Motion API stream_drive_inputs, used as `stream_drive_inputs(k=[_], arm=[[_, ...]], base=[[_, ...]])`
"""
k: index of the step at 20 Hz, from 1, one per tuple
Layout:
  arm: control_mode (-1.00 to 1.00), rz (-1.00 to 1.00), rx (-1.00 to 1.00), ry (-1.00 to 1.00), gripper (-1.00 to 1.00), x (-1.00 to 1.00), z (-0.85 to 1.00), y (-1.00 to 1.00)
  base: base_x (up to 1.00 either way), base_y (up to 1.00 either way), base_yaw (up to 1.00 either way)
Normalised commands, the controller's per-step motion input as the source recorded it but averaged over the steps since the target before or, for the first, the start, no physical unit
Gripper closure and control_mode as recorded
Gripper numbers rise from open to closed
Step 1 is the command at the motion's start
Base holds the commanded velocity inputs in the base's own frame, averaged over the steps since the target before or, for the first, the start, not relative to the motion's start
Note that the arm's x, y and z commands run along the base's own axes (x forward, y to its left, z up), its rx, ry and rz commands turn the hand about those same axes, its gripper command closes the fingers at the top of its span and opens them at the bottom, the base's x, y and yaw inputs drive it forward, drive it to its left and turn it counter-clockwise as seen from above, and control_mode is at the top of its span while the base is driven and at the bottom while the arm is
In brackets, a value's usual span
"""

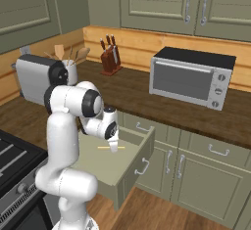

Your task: Take a straw from the drawer in front and place it inside the glass cup on the dining counter.

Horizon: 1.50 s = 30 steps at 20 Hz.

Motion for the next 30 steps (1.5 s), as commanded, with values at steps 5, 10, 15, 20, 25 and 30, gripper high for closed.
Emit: stream_drive_inputs(k=[5,10,15,20,25,30], arm=[[-1.0,0.0,0.0,0.02,-1.0,0.51,-0.23,-0.02],[-1.0,0.03,0.0,0.01,-1.0,0.06,-0.34,-0.13],[-1.0,0.02,0.0,0.0,-1.0,0.0,-0.33,-0.21],[-1.0,0.01,0.0,0.0,-1.0,0.0,-0.38,-0.19],[-1.0,0.0,0.0,0.0,-1.0,-0.06,-0.46,-0.23],[-1.0,0.05,0.0,0.0,-1.0,-0.33,-0.34,-0.23]], base=[[0.0,0.0,0.0],[0.0,0.0,0.0],[0.0,0.0,0.0],[0.0,0.0,0.0],[0.0,0.0,0.0],[0.0,0.0,0.0]])
